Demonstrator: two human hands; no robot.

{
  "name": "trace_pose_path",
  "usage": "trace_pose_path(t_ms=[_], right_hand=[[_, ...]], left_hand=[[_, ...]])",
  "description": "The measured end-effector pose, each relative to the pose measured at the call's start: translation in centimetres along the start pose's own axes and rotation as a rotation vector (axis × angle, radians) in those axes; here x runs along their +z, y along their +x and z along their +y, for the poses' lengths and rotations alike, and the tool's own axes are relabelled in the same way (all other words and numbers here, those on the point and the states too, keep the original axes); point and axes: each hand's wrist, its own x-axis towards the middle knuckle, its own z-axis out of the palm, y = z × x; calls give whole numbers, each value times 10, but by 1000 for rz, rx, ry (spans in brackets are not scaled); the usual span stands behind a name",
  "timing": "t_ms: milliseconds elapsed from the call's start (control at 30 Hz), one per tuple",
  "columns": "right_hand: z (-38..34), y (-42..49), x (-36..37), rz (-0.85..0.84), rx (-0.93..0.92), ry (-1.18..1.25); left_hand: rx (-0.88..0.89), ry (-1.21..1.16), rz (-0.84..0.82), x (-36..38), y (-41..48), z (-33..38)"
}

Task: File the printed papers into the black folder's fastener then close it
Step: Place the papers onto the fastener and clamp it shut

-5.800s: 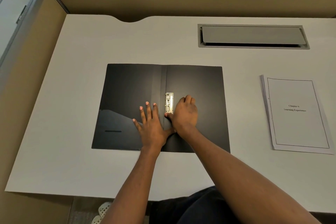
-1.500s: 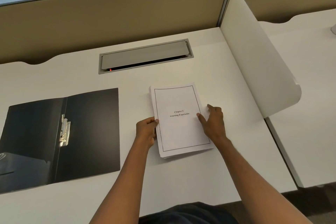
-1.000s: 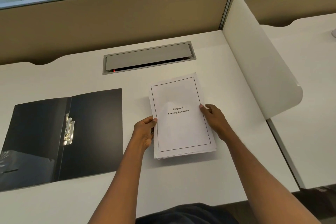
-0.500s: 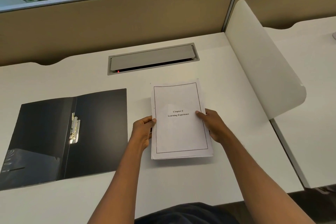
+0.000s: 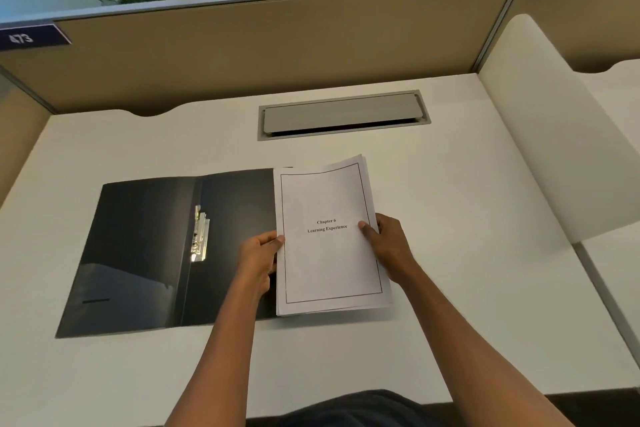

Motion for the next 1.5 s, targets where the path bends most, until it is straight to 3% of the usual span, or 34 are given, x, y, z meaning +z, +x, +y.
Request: trace_pose_path(t_ms=[300,533,867,1167,1500], right_hand=[[-14,-9,100,-10,44,8],[-16,-6,149,44,73,7],[-21,-9,173,76,53,118],[-15,4,177,117,70,120],[-20,14,191,77,85,109]], left_hand=[[8,-15,82,-95,17,15],[97,113,92,-138,36,20],[497,534,285,-177,55,35],[381,631,113,-188,82,34],[345,633,66,-192,91,27]])
